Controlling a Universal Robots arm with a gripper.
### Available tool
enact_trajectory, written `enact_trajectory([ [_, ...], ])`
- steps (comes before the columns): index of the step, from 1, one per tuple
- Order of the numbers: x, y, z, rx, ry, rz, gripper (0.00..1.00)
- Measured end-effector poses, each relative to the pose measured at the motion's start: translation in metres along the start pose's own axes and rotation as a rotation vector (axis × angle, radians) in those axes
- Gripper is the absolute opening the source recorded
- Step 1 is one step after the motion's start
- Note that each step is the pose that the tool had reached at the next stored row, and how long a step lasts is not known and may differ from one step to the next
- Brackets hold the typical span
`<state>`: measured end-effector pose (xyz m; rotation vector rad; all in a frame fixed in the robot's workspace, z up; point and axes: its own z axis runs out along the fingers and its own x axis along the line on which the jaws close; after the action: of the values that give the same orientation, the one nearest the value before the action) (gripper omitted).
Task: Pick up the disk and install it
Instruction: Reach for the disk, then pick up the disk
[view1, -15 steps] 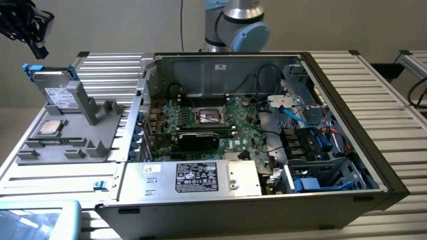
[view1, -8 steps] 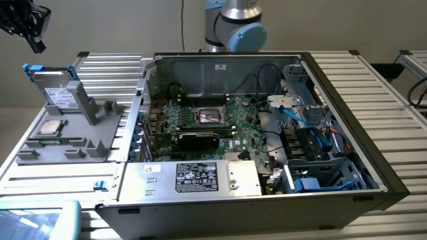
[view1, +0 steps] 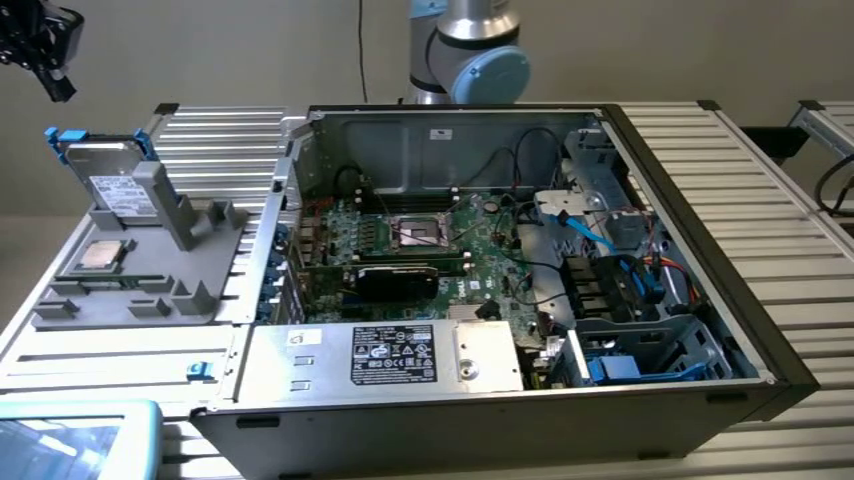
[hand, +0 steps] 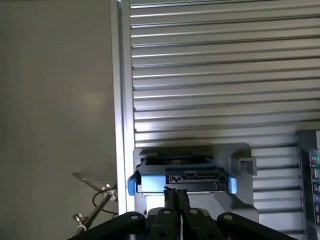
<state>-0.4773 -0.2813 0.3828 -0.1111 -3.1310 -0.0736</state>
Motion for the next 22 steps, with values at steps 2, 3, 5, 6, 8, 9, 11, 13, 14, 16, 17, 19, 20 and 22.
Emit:
enact_trajectory([
  [2,0.0022,0.0037,0.0002,0.0,-0.0001,0.0,0.11],
  [3,0.0028,0.0053,0.0003,0.0,0.0001,0.0,0.11],
  [5,0.0048,0.008,0.0005,0.0,0.0003,0.0,0.11],
  [6,0.0059,0.0085,0.0004,0.0,0.0004,0.0,0.11],
  [8,0.0075,0.0091,0.0005,0.0,0.0004,0.0,0.11],
  [9,0.0075,0.0091,0.0006,0.0,0.0021,0.0,0.11],
  [11,0.0076,0.0091,0.0005,0.0002,0.0025,0.0,0.11],
  [13,0.0076,0.0091,0.0005,0.0001,0.0026,0.0,0.11],
  [14,0.0077,0.0091,0.0005,0.0001,0.0025,0.0,0.11],
  [16,0.0077,0.0091,0.0005,0.0002,0.0025,0.0,0.11],
  [17,0.0077,0.0091,0.0005,0.0002,0.0025,0.0,0.11],
  [19,0.0076,0.0091,0.0005,0.0001,0.0025,0.0,0.11],
  [20,0.0076,0.0091,0.0005,0.0001,0.0025,0.0,0.11],
  [22,0.0076,0.0091,0.0005,0.0001,0.0026,0.0,0.11],
])
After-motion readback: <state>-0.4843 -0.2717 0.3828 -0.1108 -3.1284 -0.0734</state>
